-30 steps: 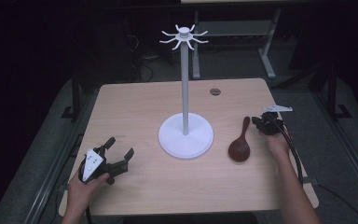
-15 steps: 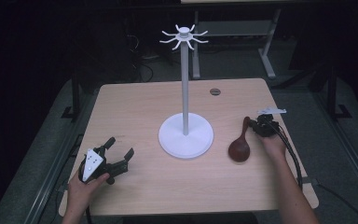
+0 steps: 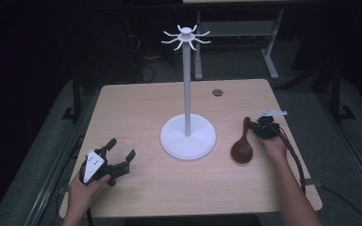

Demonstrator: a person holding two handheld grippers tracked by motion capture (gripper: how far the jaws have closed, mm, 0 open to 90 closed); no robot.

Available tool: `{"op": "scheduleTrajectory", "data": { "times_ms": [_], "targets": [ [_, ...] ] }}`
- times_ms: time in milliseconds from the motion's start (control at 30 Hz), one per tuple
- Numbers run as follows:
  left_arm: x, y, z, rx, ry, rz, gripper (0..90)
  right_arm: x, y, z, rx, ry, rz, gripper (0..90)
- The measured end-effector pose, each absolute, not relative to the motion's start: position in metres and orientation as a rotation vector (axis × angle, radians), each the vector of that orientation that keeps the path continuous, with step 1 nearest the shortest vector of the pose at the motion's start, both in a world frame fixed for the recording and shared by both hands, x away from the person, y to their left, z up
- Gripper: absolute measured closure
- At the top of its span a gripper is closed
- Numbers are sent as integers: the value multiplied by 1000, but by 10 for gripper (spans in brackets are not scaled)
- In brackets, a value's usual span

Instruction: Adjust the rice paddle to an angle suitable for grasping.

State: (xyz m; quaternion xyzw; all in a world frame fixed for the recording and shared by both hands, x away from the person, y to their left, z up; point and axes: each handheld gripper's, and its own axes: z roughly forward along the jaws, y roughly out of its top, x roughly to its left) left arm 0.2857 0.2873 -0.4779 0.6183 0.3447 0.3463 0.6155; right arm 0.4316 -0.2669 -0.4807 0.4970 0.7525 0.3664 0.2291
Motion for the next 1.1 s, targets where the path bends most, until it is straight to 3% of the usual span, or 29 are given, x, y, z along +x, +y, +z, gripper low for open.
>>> {"op": "scheduleTrajectory", "data": {
  "times_ms": [1100],
  "targets": [
    [286,287,-478,1425,793,798,129,428,-239,-480,1217,2227,1086,900]
  ]
}}
